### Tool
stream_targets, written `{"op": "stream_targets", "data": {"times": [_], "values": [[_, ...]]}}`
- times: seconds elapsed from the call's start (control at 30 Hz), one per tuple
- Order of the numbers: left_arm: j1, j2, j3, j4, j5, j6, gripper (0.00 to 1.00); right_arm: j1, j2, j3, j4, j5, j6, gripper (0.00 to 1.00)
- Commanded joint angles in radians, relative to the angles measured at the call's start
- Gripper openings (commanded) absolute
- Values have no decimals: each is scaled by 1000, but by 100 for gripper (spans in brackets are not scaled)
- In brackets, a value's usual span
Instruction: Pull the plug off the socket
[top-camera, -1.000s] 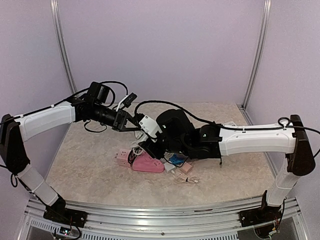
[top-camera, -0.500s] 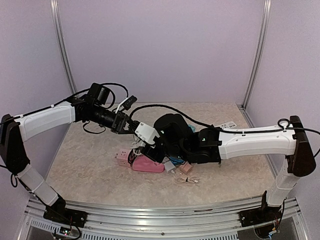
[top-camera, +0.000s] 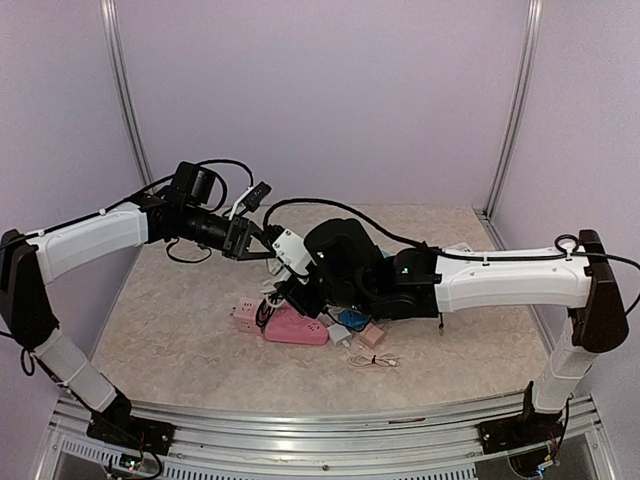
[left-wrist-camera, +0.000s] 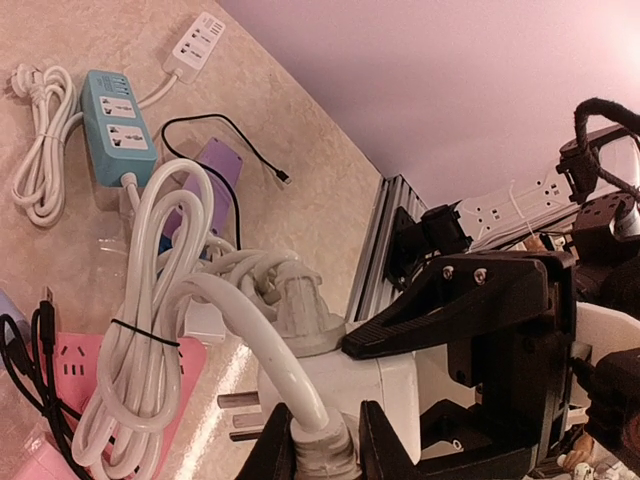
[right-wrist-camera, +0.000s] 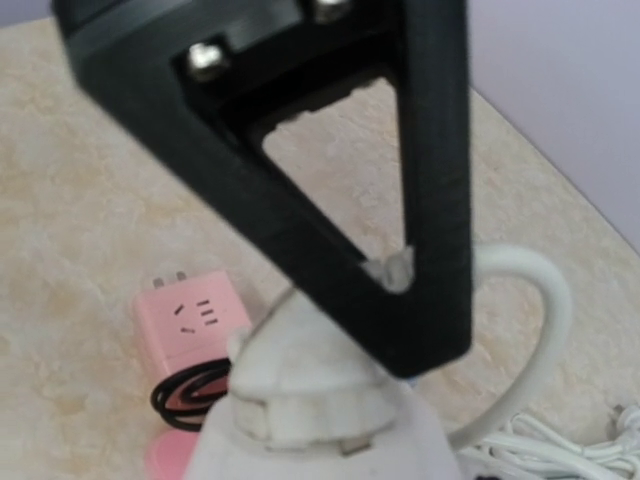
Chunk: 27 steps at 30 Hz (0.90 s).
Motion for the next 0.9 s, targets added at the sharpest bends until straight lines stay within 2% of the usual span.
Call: {"op": "stream_targets", "data": {"times": [0.0, 0.3, 0.57, 0.77, 0.87], "values": [[94, -74, -4, 62, -92, 12, 0, -53, 8, 13, -224, 139, 97, 0], [95, -88, -7, 63, -102, 15, 0, -88, 13, 0, -257, 119, 138, 0], [95, -57, 10, 41, -74, 12, 0, -45, -67, -109, -109, -6, -48, 0], [97, -36, 18, 29, -65, 9, 0, 18, -83, -135, -90, -67, -157, 0], [99, -30, 18, 28, -63, 7, 0, 39, -78, -132, -94, -43, -165, 0]]}}
